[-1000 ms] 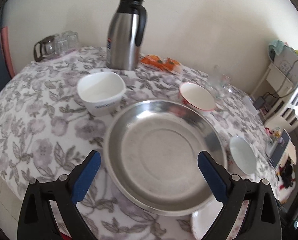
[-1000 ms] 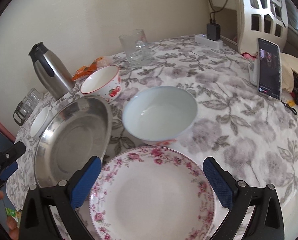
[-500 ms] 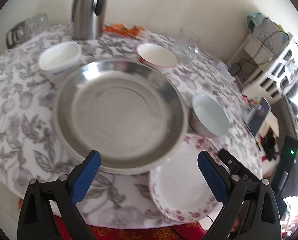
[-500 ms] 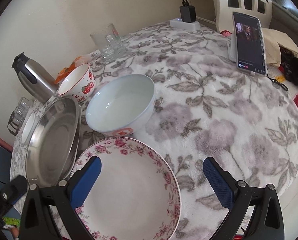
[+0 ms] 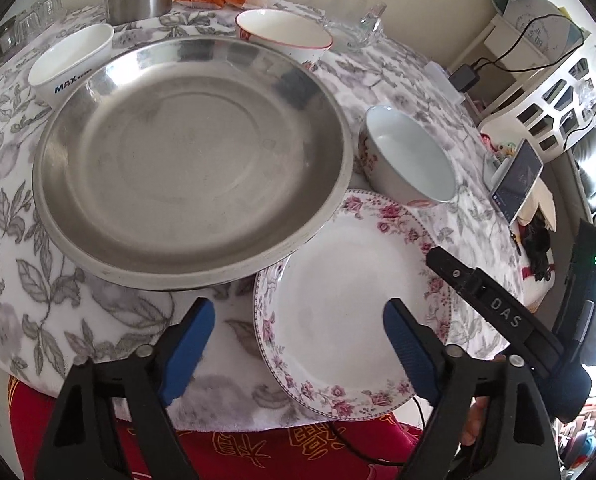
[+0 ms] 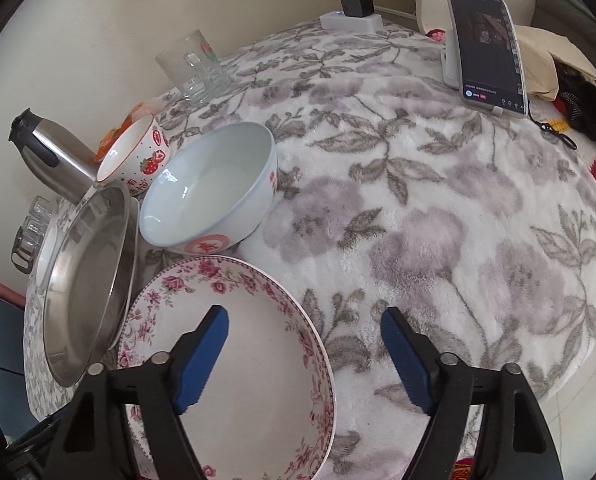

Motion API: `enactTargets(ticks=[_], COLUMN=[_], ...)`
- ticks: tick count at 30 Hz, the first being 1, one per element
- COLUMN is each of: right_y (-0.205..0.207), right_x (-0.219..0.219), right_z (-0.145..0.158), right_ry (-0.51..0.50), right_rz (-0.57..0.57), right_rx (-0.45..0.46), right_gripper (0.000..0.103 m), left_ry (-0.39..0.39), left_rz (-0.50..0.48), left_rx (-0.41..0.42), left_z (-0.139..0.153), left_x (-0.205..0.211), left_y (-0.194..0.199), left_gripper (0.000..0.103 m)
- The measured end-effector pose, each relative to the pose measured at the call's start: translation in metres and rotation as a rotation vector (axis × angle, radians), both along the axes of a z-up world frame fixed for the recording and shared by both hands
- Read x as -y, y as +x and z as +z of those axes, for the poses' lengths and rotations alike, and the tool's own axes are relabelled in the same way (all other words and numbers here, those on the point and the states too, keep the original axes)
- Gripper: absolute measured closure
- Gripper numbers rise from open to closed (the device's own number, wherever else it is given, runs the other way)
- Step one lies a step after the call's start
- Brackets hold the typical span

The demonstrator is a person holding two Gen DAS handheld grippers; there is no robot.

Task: Organize plates and bowls
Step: 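Close the left gripper on the rose-rimmed plate while the right gripper grasps it too, then lift the rose-rimmed plate with both grippers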

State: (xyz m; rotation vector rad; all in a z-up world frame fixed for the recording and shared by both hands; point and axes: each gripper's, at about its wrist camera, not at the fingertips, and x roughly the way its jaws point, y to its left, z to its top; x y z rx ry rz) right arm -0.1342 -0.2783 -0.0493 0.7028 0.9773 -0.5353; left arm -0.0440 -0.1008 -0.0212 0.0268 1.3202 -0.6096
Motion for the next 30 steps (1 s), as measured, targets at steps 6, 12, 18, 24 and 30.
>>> enactTargets(ticks=[6,12,18,24,30], right_y=[-0.002,-0.004,-0.003,-0.002,0.001], right_x=[0.004,0.006,0.005,0.005,0.004], right_z=[-0.008,-0.012,-0.016,-0.019,-0.02], right_ry=[0.046,0.076,0.092,0.102,0.092], right_rz=[-0.013,-0.022,-0.007,0.002,0.01], right_rx=[-0.004,0.002,-0.012,-0.004,-0.002], right_gripper=[0.051,0.071,0.076,0.076,0.076], left_ry=[0.032,0.047,0.061,0.048,0.055], left_rz=[0.016,0.024,0.032,0.045,0.02], left_rx=[-0.042,-0.06,-0.089,-0.12,-0.094], left_z=[-0.017,-0.026,-0.036,-0.045,-0.047], left_x=[-0.001,-0.001,-0.001,0.001,0.012], left_y=[0.002,0.005,0.007,0.011,0.012], left_gripper=[0.046,0.066,0.079,0.081,0.081])
